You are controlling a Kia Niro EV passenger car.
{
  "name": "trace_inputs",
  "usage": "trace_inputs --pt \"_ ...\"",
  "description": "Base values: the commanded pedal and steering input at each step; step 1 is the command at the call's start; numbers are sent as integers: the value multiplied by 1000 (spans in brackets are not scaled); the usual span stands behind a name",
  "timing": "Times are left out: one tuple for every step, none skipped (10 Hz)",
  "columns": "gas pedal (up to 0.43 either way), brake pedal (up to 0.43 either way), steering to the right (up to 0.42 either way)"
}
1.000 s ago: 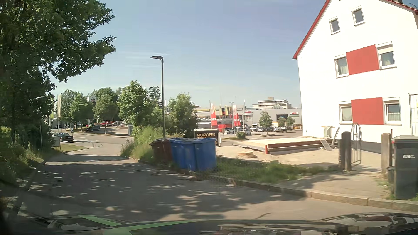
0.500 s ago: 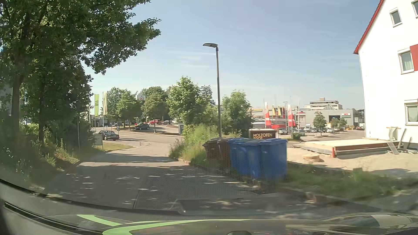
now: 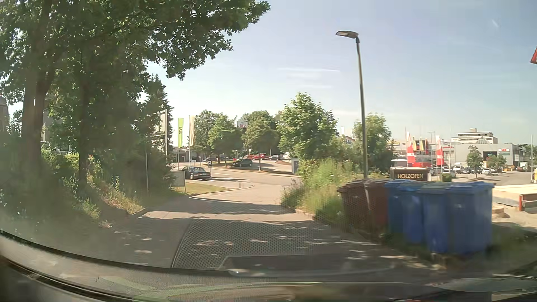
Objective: Follow the waypoints while adhering to traffic rules and regulations
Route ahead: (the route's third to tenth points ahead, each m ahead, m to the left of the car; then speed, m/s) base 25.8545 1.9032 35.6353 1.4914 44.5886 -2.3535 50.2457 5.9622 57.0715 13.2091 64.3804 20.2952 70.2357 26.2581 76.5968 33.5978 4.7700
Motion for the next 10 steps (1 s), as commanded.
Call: trace_inputs --pt "169 0 -228" --pt "169 0 -194" --pt "169 0 -166" --pt "169 0 -149" --pt "169 0 -125" --pt "169 0 -106" --pt "169 0 -90" --pt "169 0 -72" --pt "169 0 -54" --pt "169 0 -39"
